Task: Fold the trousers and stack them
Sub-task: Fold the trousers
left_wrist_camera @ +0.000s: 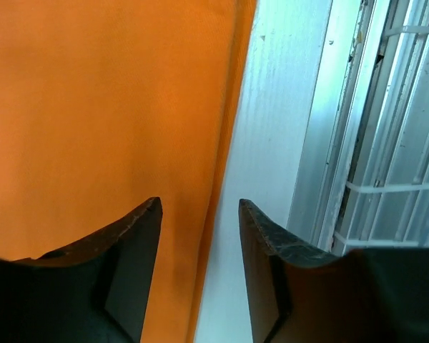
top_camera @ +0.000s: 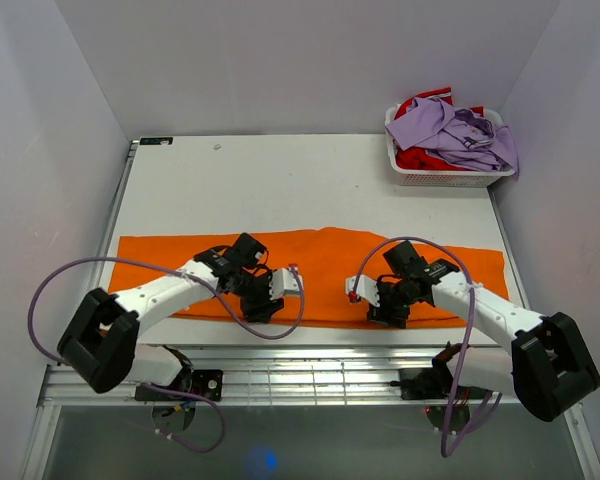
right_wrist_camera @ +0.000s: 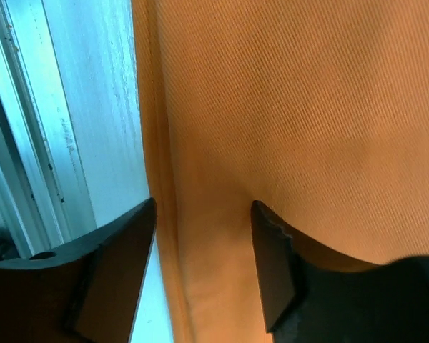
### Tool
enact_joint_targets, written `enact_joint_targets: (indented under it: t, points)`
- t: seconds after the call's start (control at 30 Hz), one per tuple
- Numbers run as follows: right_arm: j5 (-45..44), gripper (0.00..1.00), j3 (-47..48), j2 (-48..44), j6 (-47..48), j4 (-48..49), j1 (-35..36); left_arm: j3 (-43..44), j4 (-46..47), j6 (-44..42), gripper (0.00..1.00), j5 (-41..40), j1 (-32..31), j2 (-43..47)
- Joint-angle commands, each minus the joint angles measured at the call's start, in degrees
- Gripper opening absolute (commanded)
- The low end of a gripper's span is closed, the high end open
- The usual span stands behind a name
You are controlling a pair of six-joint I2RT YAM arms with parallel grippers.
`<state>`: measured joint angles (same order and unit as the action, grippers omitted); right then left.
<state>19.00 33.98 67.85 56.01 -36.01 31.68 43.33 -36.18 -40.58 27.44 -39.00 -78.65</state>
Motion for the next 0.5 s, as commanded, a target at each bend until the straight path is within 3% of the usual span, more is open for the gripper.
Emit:
enact_joint_targets:
  t: [0.0, 0.13, 0.23, 0.33, 0.47]
  points:
    - [-0.9, 0.69, 4.3, -4.8, 0.6, -6.3, 0.1, 2.8, -4.3, 2.1, 0.61, 1.5, 4.0, 10.5]
    - [-0.6, 0.77, 8.8, -6.3, -2.8, -5.8, 0.0, 8.8, -4.3, 7.1, 0.67, 1.7, 16.7, 13.1]
    - [-0.9, 0.79, 13.7, -1.4, -7.5, -2.8, 0.0, 17.4, -3.6, 13.0, 0.71, 3.0, 22.7, 7.9]
    - [-1.1, 0.77, 18.5, 6.1, -13.7, 1.4, -0.2, 27.5, -3.3, 18.4, 0.71, 8.1, 24.7, -1.0]
    - [-0.3, 0.70, 28.7, 15.2, -19.4, 3.8, -1.0, 35.0, 8.1, 27.5, 0.71, 18.7, 24.7, -10.6]
